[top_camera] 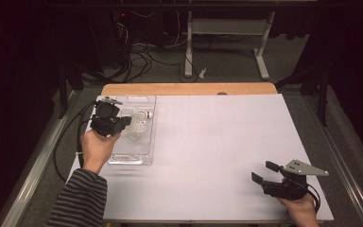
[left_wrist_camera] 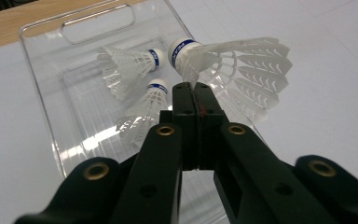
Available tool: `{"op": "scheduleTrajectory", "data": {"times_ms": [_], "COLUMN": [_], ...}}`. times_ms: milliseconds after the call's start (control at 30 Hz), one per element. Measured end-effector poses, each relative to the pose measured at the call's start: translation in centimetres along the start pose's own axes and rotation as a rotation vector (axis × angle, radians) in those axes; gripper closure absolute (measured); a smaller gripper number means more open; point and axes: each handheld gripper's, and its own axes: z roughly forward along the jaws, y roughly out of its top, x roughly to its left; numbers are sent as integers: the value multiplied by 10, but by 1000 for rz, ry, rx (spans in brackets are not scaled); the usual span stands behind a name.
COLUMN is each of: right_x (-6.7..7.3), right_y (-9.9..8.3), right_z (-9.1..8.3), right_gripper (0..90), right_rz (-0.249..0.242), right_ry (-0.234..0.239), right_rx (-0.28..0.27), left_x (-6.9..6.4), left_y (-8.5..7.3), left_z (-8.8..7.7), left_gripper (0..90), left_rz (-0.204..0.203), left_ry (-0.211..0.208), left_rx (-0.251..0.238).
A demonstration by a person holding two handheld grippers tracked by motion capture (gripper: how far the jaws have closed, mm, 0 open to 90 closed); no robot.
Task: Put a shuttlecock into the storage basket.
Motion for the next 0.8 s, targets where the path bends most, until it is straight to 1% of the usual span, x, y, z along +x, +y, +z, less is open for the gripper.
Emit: {"op": "scheduleTrajectory", "data": {"times_ms": [200, 400, 533, 800], "right_x": [0, 0, 0, 0], "right_y": [0, 0, 0, 0], "right_z": [0, 0, 0, 0], "right_gripper": [245, 245, 245, 245], "right_rz": [0, 0, 1, 0], "right_ry": [-1, -2, -2, -2], "right_rx": [1, 1, 1, 0], "left_x": [9, 19, 25, 33], "left_y": [3, 5, 7, 8], "left_z": [9, 15, 19, 26], "left_gripper": [898, 897, 898, 897], "left_rz": [-3, -11, -27, -29], "left_ry": [43, 75, 91, 123], "left_rx": [-8, -12, -12, -15]}}
